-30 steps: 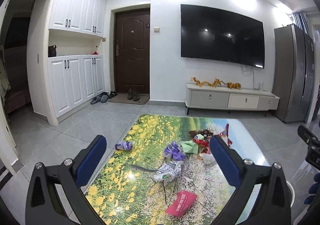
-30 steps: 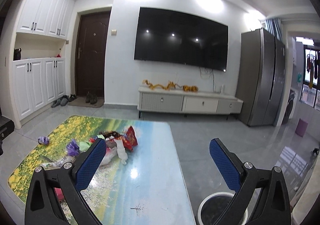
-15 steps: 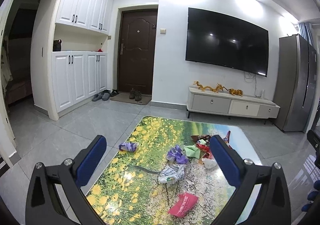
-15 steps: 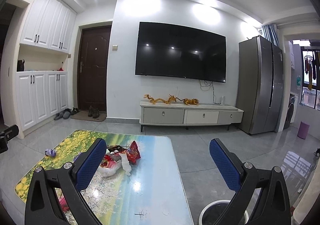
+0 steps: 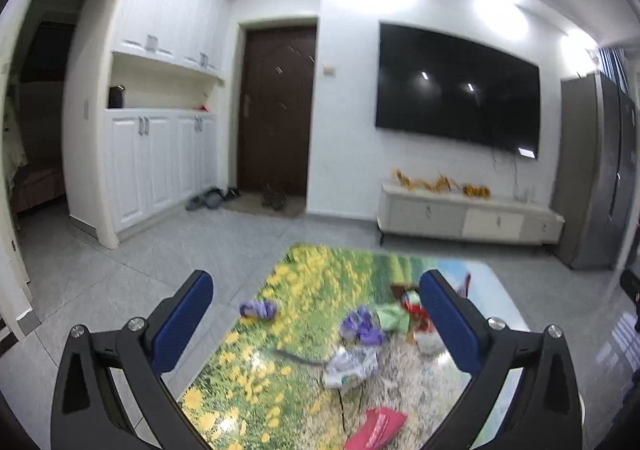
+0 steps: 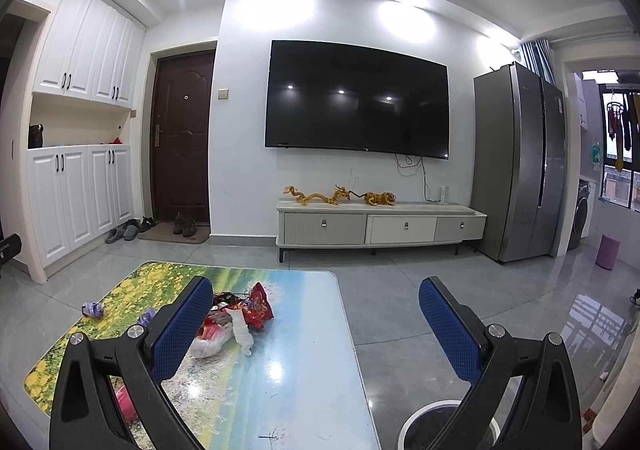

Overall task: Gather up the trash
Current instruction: 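Move both tools toward the trash-covered table, then grasp the purple plastic bag with the left gripper while the right gripper grasps the pink paper cup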

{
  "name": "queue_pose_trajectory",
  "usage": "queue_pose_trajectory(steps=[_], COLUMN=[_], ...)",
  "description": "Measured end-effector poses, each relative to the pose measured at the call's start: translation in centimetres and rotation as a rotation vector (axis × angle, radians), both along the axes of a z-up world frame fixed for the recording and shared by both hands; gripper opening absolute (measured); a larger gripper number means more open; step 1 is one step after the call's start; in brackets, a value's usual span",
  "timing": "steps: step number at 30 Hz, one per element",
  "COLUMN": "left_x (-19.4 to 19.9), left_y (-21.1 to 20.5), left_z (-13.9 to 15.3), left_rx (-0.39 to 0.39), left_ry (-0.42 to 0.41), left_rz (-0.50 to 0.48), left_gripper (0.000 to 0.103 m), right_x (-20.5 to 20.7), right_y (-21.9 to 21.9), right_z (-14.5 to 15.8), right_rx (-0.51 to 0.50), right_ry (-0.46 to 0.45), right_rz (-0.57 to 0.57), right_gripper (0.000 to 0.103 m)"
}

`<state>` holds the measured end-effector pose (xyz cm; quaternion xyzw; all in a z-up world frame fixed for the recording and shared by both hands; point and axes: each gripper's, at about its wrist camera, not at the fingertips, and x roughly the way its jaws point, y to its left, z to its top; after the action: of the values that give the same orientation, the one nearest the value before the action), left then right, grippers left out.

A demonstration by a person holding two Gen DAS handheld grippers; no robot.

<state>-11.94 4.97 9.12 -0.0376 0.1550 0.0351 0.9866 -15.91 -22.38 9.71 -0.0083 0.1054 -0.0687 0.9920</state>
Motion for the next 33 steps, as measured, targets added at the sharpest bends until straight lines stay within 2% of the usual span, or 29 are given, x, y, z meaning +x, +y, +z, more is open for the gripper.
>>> queue_pose_trajectory(steps=[7, 12, 21, 28, 33], left_x=[1.8, 2.4, 4.2, 7.1, 11.2], left_y=[-0.2, 0.4, 2.7, 6.0, 8.4], left_z=[-3.3, -5.8, -8.8, -10.6, -11.9], left_rx=[0.009, 0.008, 0.007, -0.014, -0.022], left_ry=[0.091, 0.157, 0.232, 0.283, 0.323], left_rz=[-0.047, -0.082, -0.05, -0.002, -0.002], left_gripper=[0.103, 0.103, 0.103, 0.103, 0.103], right_x=[1.8, 3.3, 5.8, 7.8, 8.9], right_y=[0.1, 1.2, 2.2, 5.8, 9.2], right_z=[-2.2, -4.2, -6.1, -9.2, -12.0], right_rx=[0.055, 0.074, 0.109, 0.166, 0.214], right_ry=[0.059, 0.135, 0.223, 0.374, 0.502], right_rz=[0.114, 0.193, 0.284, 0.506, 0.644], right_gripper=[0.103, 0.103, 0.103, 0.103, 0.103])
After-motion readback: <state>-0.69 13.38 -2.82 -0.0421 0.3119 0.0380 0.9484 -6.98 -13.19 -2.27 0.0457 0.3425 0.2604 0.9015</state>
